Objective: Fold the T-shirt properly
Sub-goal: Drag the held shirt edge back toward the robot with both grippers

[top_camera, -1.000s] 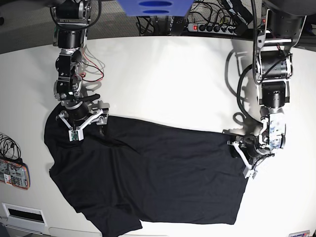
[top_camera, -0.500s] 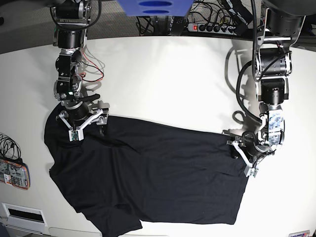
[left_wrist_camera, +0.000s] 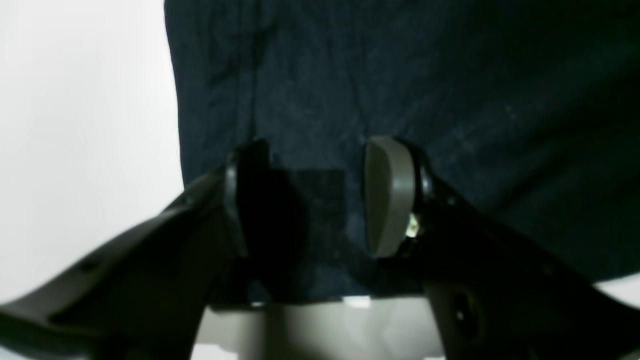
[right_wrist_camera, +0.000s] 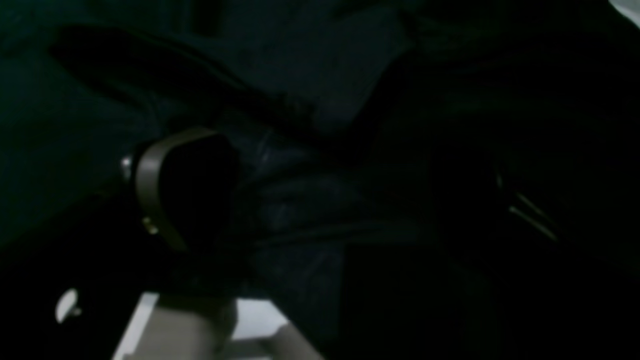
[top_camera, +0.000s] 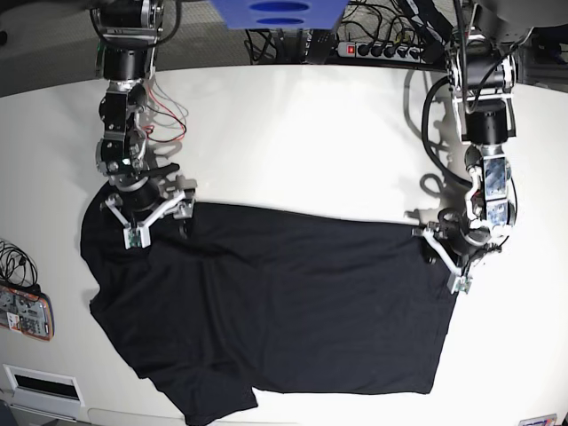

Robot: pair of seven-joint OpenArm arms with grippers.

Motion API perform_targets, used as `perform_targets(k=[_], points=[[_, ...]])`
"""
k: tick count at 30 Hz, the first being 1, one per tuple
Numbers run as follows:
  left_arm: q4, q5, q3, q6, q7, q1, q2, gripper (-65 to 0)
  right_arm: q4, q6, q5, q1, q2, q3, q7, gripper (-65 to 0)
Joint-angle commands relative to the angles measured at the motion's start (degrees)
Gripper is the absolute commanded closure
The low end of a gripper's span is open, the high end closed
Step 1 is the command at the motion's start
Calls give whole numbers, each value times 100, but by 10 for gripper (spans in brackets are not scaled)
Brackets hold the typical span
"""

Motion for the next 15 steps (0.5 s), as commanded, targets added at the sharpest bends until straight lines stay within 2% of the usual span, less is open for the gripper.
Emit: perform_targets(k=[1, 6, 15], points=[[-48, 597, 33, 16, 1043, 257, -43, -285, 63, 42, -276, -180, -1, -28, -885, -621], [4, 597, 24, 16, 1043, 600, -43, -285, 538, 42, -276, -391, -1, -28, -1166, -621], [242, 588, 15, 16, 1035, 1145, -43, -285, 1083, 42, -276, -901, -1, 7, -1184, -621]])
